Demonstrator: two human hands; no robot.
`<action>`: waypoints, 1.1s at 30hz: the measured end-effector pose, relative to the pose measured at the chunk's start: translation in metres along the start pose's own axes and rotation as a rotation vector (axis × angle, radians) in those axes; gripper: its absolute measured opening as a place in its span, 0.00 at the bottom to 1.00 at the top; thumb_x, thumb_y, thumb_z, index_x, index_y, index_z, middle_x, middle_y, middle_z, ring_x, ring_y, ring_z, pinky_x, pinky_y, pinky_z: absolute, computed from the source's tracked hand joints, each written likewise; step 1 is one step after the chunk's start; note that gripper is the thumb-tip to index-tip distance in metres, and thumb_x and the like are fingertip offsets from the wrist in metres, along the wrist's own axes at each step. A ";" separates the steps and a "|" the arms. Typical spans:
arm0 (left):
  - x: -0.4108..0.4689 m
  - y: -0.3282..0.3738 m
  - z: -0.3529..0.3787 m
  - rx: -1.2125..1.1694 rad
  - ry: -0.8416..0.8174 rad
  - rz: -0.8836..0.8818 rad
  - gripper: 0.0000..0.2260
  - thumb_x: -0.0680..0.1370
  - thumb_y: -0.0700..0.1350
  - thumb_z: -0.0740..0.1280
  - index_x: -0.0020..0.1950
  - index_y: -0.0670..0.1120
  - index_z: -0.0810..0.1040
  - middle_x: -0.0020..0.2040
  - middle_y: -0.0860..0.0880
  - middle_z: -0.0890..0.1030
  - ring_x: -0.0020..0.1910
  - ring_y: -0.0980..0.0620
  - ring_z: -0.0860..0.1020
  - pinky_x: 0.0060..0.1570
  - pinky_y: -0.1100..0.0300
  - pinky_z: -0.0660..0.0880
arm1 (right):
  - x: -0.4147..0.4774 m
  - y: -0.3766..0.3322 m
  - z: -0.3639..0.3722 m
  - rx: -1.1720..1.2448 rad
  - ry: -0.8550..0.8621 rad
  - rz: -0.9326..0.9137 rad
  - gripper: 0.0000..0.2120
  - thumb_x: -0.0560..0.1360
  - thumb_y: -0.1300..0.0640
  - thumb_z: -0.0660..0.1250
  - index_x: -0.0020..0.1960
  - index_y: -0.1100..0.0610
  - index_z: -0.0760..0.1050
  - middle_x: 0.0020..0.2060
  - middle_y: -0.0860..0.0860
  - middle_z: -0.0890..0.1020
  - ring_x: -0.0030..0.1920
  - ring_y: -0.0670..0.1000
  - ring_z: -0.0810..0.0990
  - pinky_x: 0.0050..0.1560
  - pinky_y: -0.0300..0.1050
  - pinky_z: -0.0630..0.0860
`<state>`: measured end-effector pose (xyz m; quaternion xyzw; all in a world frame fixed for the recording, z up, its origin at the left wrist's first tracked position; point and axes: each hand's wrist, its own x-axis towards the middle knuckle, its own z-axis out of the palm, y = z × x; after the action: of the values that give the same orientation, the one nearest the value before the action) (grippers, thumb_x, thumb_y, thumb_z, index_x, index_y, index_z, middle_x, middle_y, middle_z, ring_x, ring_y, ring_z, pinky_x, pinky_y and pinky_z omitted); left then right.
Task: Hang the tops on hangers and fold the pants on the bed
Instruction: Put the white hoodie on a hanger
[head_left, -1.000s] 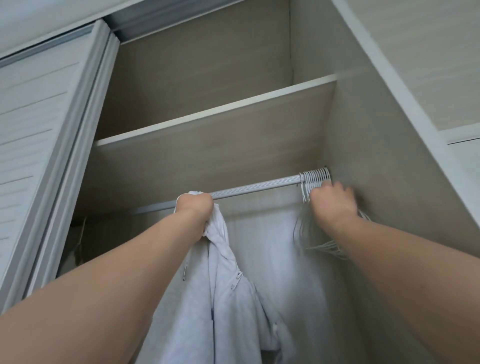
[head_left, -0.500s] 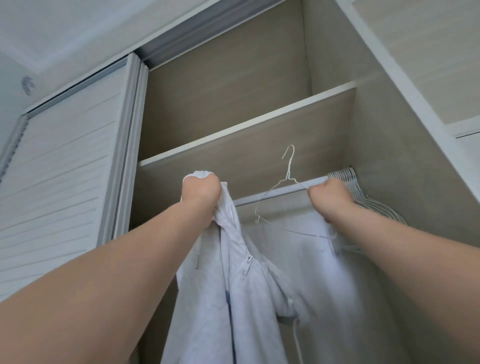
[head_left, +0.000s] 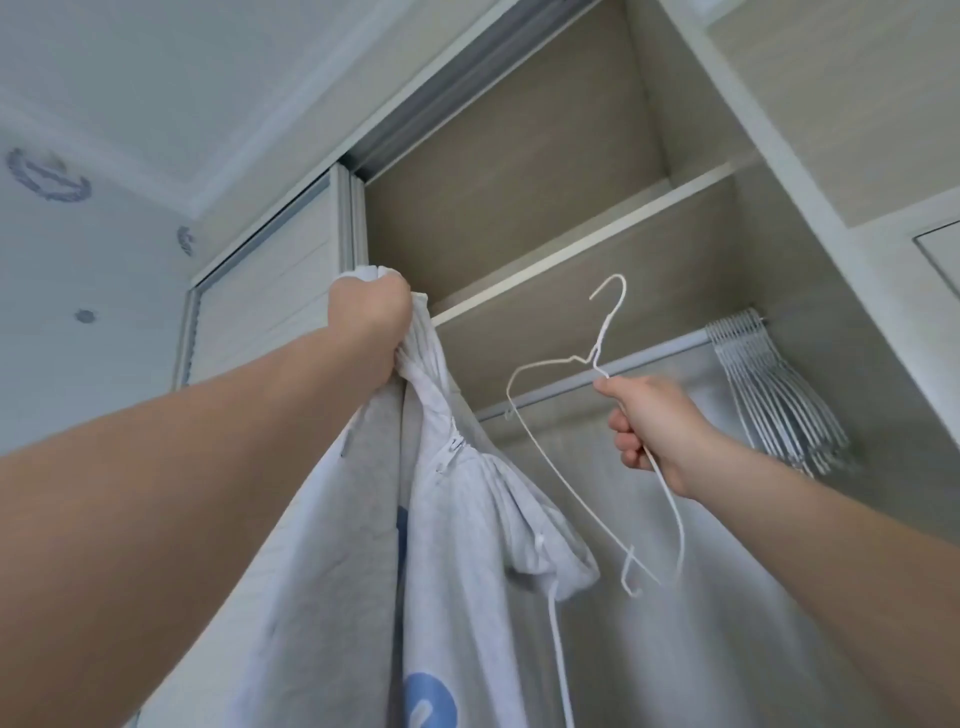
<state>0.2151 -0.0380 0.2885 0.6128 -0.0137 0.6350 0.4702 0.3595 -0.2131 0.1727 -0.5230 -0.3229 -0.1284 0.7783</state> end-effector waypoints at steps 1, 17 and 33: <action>-0.005 0.012 -0.010 0.020 0.036 0.002 0.05 0.80 0.43 0.63 0.54 0.43 0.75 0.51 0.45 0.78 0.57 0.44 0.79 0.50 0.56 0.73 | -0.002 -0.002 0.004 -0.004 -0.066 0.073 0.09 0.81 0.54 0.64 0.44 0.53 0.68 0.23 0.48 0.62 0.19 0.45 0.58 0.20 0.32 0.57; -0.129 0.170 -0.199 0.641 0.502 0.071 0.01 0.75 0.41 0.64 0.43 0.46 0.73 0.39 0.45 0.74 0.38 0.48 0.75 0.39 0.57 0.71 | -0.134 -0.065 0.083 0.358 -0.561 0.015 0.08 0.81 0.56 0.63 0.44 0.56 0.70 0.20 0.47 0.65 0.18 0.47 0.61 0.19 0.36 0.58; -0.244 0.412 -0.373 1.636 0.645 -0.009 0.07 0.82 0.43 0.60 0.53 0.47 0.78 0.47 0.52 0.75 0.44 0.50 0.76 0.40 0.59 0.75 | -0.382 -0.214 0.166 0.693 -1.141 -0.068 0.14 0.82 0.58 0.59 0.38 0.56 0.65 0.23 0.49 0.62 0.21 0.49 0.58 0.22 0.36 0.56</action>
<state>-0.3702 -0.1872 0.2330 0.5482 0.5815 0.5862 -0.1330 -0.1060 -0.2065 0.1264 -0.2182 -0.7228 0.2551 0.6040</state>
